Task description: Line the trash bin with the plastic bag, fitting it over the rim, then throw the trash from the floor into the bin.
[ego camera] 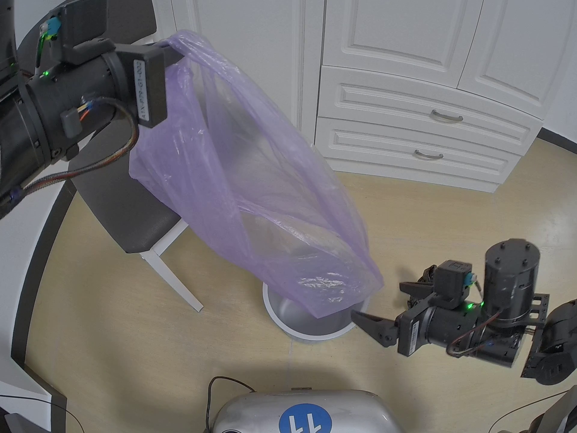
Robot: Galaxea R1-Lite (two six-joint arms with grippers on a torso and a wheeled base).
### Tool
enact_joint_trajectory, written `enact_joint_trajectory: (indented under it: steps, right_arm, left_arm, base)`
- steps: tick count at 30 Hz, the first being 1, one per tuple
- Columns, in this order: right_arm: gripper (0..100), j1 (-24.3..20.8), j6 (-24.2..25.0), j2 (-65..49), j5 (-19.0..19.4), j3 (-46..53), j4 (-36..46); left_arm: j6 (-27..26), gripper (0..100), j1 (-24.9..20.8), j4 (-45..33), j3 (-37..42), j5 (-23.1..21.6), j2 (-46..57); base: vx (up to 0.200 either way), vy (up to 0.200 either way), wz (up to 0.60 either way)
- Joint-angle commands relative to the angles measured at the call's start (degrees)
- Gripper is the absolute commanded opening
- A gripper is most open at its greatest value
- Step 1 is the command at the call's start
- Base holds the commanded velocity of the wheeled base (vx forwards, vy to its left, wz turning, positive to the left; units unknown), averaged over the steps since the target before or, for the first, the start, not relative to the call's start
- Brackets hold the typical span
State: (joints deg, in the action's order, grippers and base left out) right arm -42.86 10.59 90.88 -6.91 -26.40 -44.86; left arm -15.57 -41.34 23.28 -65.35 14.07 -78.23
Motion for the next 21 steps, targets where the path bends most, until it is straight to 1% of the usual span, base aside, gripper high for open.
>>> enact_joint_trajectory:
  steps: [1, 3, 7, 9, 12, 15, 16, 17, 18, 19, 20, 21]
  right_arm:
    - [100, -1.87, 0.48, 7.56, -2.49, 0.83, -0.4]
    - [100, -1.87, 0.74, 8.96, -2.93, 0.48, -1.72]
    - [100, -1.87, 2.85, 9.84, -3.11, 0.39, -6.2]
    - [100, -2.05, 3.21, 9.49, -3.28, 0.21, -6.91]
    - [100, -2.67, 3.29, 9.14, -4.87, 0.04, -6.99]
    - [100, -2.93, 2.85, 8.88, -6.89, -0.58, -7.17]
    - [100, -2.93, 2.85, 8.7, -7.06, -0.75, -7.17]
    - [100, -2.93, 2.68, 8.26, -7.24, -1.37, -7.17]
    - [100, -2.93, 2.68, 8.08, -7.24, -1.81, -7.17]
    - [100, -2.93, 2.33, 8.17, -7.41, -2.77, -7.17]
    - [100, -2.93, 1.62, 8.26, -7.5, -3.39, -7.17]
    - [100, -2.93, -0.31, 8.08, -8.03, -3.57, -7.17]
  left_arm:
    - [3.97, 0, -3.4, 0.62, -1.09, 0.35, -1.49]
    - [5.2, 0, -4.01, 1.59, -0.83, 0.35, -1.23]
    - [8.27, 0, -6.47, 5.37, -0.48, 0.35, -0.7]
    - [10.29, 0, -7.79, 7.92, -0.48, 0.35, -0.79]
    - [13.28, 0, -9.46, 12.05, 0.75, 0.43, -1.49]
    - [15.66, 0, -9.99, 16.44, 4.53, 0.43, -2.28]
    - [15.83, 0, -9.99, 17.06, 5.24, 0.43, -2.46]
    - [16.01, 0, -10.08, 19.78, 8.22, 0.52, -3.34]
    - [16.01, 0, -10.08, 20.92, 9.28, 0.61, -3.6]
    - [16.09, 0, -9.99, 23.91, 11.74, 0.79, -4.13]
    - [16.09, 0, -9.81, 26.2, 13.41, 0.96, -4.74]
    - [16.09, 0, -9.55, 29.01, 15.17, 1.14, -5.36]
  base:
    - [0.0, 0.0, 0.0]
    - [0.0, 0.0, 0.0]
    - [0.0, 0.0, 0.0]
    - [0.0, 0.0, 0.0]
    - [0.0, 0.0, 0.0]
    - [0.0, 0.0, 0.0]
    - [0.0, 0.0, 0.0]
    - [0.0, 0.0, 0.0]
    - [0.0, 0.0, 0.0]
    - [0.0, 0.0, 0.0]
    - [0.0, 0.0, 0.0]
    - [0.0, 0.0, 0.0]
